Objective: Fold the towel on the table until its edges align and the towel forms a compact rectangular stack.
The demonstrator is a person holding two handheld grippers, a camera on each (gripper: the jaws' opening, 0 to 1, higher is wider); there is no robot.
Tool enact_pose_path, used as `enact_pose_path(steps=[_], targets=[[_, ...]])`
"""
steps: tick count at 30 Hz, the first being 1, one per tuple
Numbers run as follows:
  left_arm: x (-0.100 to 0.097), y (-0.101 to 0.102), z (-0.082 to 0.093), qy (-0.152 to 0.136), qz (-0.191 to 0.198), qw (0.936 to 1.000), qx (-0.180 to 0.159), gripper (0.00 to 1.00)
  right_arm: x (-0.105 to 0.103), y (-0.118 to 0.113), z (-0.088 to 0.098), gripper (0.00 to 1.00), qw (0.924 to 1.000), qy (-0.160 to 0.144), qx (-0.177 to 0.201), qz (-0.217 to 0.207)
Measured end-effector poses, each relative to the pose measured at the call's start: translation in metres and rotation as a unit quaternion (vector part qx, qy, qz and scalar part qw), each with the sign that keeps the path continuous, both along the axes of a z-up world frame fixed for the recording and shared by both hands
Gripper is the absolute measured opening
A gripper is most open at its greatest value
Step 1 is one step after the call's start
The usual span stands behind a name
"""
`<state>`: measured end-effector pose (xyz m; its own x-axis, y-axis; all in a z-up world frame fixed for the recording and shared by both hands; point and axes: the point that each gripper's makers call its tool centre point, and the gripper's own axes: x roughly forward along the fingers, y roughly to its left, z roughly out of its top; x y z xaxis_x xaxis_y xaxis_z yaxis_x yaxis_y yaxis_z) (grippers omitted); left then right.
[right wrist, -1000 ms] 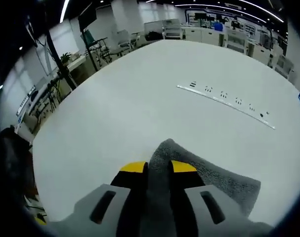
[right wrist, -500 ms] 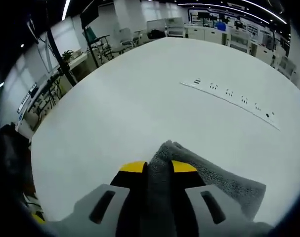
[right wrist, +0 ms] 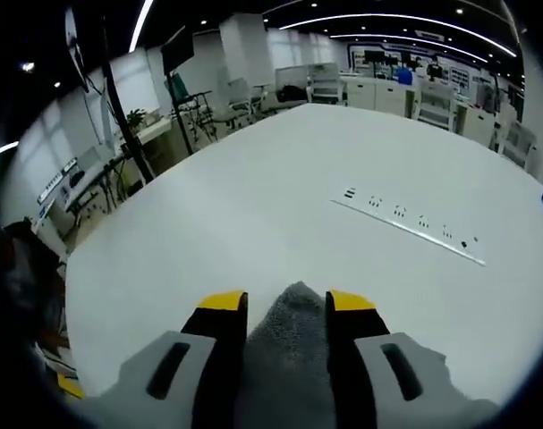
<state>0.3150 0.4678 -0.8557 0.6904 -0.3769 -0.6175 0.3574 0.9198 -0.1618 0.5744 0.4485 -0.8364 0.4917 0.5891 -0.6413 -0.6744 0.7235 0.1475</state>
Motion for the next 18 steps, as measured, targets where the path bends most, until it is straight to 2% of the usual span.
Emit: enact_pose_path(steps=[3, 6, 18], targets=[[0.001, 0.000, 0.002, -0.004, -0.002, 1.0000, 0.003, 0.16, -0.003, -0.005, 0.007, 0.38, 1.0000, 0.000, 0.004, -0.003], [0.003, 0.001, 0.003, -0.008, -0.005, 0.9999, 0.010, 0.16, -0.003, -0.014, 0.014, 0.39, 0.9997, -0.003, 0.008, -0.022], [0.013, 0.011, 0.018, -0.024, -0.011, 0.9992, 0.030, 0.16, -0.005, -0.030, 0.040, 0.48, 0.9996, -0.025, 0.015, -0.001]])
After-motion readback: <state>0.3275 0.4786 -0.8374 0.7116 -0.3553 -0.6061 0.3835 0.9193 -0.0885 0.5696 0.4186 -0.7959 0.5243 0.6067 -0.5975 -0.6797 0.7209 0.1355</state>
